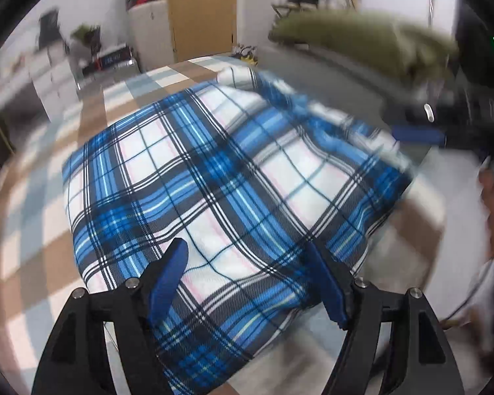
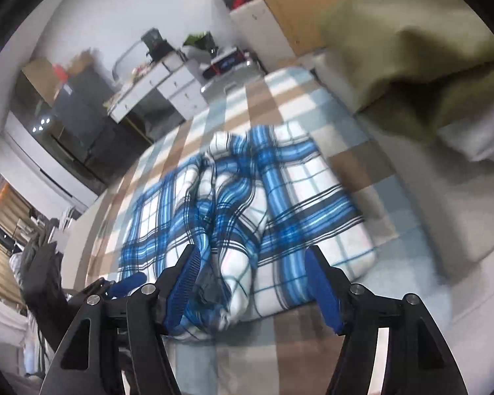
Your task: Fold large clothes
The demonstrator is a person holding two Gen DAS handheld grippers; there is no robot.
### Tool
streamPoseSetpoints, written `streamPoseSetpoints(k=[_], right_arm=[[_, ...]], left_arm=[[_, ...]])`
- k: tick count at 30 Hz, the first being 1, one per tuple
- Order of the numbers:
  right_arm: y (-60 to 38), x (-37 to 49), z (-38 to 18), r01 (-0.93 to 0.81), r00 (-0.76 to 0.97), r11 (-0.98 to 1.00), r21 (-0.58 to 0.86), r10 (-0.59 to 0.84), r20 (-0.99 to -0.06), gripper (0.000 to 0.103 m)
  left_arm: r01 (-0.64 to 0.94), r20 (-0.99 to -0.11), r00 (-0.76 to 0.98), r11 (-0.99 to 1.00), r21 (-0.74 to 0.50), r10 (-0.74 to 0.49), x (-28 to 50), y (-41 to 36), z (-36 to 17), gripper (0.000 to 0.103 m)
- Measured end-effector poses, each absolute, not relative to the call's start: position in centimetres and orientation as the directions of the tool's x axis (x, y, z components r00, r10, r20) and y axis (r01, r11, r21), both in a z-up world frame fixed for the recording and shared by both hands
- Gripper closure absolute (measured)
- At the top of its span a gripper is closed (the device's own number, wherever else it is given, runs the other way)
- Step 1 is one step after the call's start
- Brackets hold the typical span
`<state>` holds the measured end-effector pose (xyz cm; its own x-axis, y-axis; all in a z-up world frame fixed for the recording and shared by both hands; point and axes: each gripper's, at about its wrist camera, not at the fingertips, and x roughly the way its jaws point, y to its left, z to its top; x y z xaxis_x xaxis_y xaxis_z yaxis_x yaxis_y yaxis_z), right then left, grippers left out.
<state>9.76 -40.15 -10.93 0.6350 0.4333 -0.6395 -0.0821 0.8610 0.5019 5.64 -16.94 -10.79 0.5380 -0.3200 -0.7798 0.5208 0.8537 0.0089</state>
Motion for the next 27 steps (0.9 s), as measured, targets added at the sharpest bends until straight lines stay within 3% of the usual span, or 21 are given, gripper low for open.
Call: streamPoseSetpoints(k=[3,8,11,12,13,16,22,24,26,27], right_arm=[[-38.7,12.3,-12.2,-0.111,0.59,0.838,0.533,0.488,-0.643,0.037],[-36.5,17.0,-13.9,-0.138,0.513,0.827,0.545,0.53,-0.675,0.047],[-35.7,19.0,-14.9,-0.146,0.484,0.804,0.577,0.566,-0.667,0.073],[-35.2,19.3,-14.9,-0.16,0.475,0.802,0.575,0.573,-0.667,0.094],[-34.7,19.4,-14.7,-0.192,0.473,0.804,0.563,0.579,-0.665,0.103],[-33.7,18.1,-12.4,-0.28,0.541,0.82,0.499,0.564,-0.623,0.103],[-36.3,13.8,-5.4,-0.349,0.742,0.828,0.44,0.531,-0.41,0.103],[-37.5,13.9,-5.4,-0.308,0.769,0.861,0.404,0.475,-0.428,0.103],[-38.1,15.5,-7.9,-0.244,0.731,0.888,0.39,0.433,-0.527,0.103],[-37.9,16.3,-9.0,-0.213,0.712,0.906,0.366,0.4,-0.577,0.098]], left_arm=[[0.525,-0.76,0.528,0.849,-0.058,-0.378,5.8,-16.7,-10.0,0.033],[0.442,-0.682,0.51,0.839,-0.316,-0.525,7.0,-13.0,-8.1,0.033],[0.369,-0.647,0.548,0.847,-0.382,-0.53,7.5,-10.8,-7.7,0.033],[0.338,-0.637,0.566,0.852,-0.4,-0.524,7.8,-10.0,-7.7,0.033],[0.308,-0.631,0.579,0.855,-0.417,-0.517,8.1,-9.3,-7.8,0.033],[0.236,-0.62,0.604,0.855,-0.462,-0.501,9.1,-7.7,-8.2,0.033],[0.183,-0.61,0.617,0.844,-0.504,-0.497,9.7,-5.2,-8.8,0.033],[0.176,-0.618,0.61,0.845,-0.505,-0.496,10.0,-5.4,-9.2,0.033],[0.167,-0.63,0.597,0.845,-0.508,-0.497,10.0,-5.7,-9.8,0.033],[0.164,-0.637,0.589,0.845,-0.509,-0.498,10.0,-5.9,-10.1,0.033]])
